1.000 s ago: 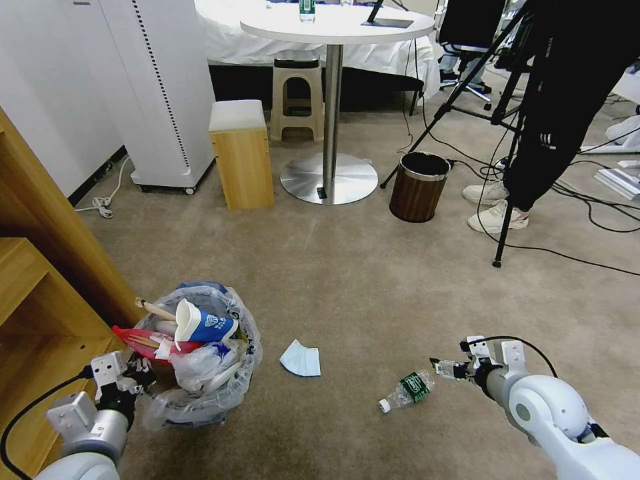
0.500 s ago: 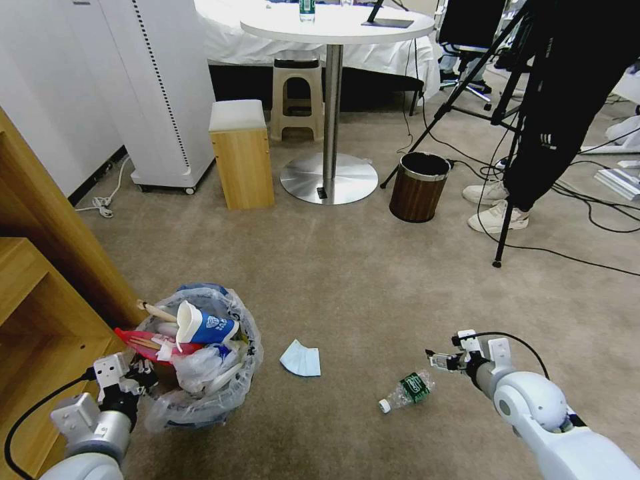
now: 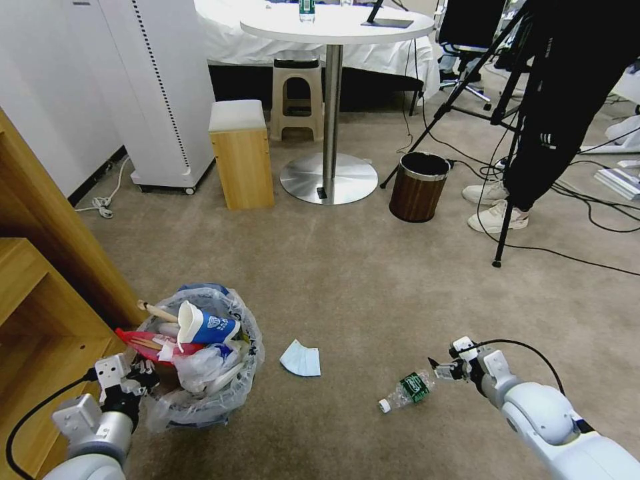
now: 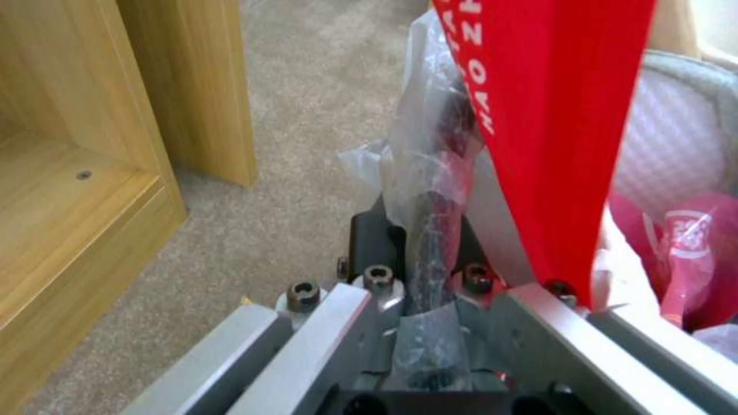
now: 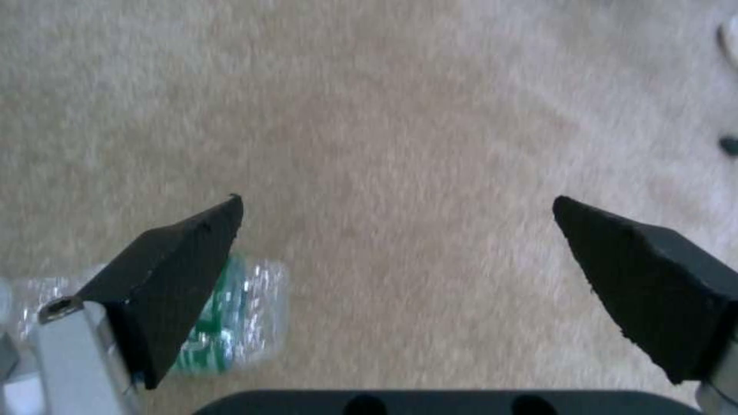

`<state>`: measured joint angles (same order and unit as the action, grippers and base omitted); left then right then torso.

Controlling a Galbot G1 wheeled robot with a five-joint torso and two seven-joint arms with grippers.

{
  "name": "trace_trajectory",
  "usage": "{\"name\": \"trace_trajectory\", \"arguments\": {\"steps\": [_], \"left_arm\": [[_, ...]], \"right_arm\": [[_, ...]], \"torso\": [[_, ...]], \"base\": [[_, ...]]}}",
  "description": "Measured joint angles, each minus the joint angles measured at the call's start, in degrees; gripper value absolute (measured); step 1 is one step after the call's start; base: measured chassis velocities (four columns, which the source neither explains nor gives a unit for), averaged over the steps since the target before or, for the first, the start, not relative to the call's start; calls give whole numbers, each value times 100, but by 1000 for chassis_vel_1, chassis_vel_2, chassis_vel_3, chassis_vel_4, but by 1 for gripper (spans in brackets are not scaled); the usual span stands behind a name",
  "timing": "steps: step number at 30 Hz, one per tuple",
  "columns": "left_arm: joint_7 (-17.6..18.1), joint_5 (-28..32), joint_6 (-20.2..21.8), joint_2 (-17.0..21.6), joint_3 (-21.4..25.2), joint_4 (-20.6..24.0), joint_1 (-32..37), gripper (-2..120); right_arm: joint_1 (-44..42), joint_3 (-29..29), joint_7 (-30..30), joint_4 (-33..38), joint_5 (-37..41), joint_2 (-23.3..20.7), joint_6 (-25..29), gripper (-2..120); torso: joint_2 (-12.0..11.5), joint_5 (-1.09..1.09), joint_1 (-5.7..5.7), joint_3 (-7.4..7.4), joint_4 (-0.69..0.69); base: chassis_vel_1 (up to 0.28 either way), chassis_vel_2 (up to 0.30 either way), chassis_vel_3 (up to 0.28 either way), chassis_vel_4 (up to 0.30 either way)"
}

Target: Pick up the trash bin and place the garbage on the floor into it.

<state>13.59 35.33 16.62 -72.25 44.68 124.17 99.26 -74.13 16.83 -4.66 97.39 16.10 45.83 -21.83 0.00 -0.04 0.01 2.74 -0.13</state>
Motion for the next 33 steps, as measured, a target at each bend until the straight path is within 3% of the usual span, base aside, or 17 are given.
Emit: {"name": "trace_trajectory", "arguments": {"steps": [13, 18, 24, 31, 33], "left_arm": [[-9, -72, -1, -81, -17, -30, -13, 0], [-22, -94, -2, -121, -10, 9, 24, 0], [-21, -98, -11, -120, 34, 24, 60, 0], [-11, -104, -12, -124, 23, 22, 29, 0], [-6, -104, -12, -115, 28, 21, 19, 0]], "right_arm": [[-5, -102, 105, -21, 21, -41, -15, 100], [202, -547, -133, 21, -320, -289, 242, 100], [348, -662, -255, 52, -378, -457, 383, 100], [488, -674, -449, -88, -760, -655, 875, 94], [653, -746, -609, -253, -1008, -794, 1356, 93]], "torso": [[0, -1, 0, 0, -1], [0, 0, 0, 0, -1], [0, 0, 0, 0, 1], [0, 0, 0, 0, -1], [0, 1, 0, 0, 0]], "base": [[0, 0, 0, 0], [0, 0, 0, 0], [0, 0, 0, 0], [0, 0, 0, 0], [0, 0, 0, 0]]}}
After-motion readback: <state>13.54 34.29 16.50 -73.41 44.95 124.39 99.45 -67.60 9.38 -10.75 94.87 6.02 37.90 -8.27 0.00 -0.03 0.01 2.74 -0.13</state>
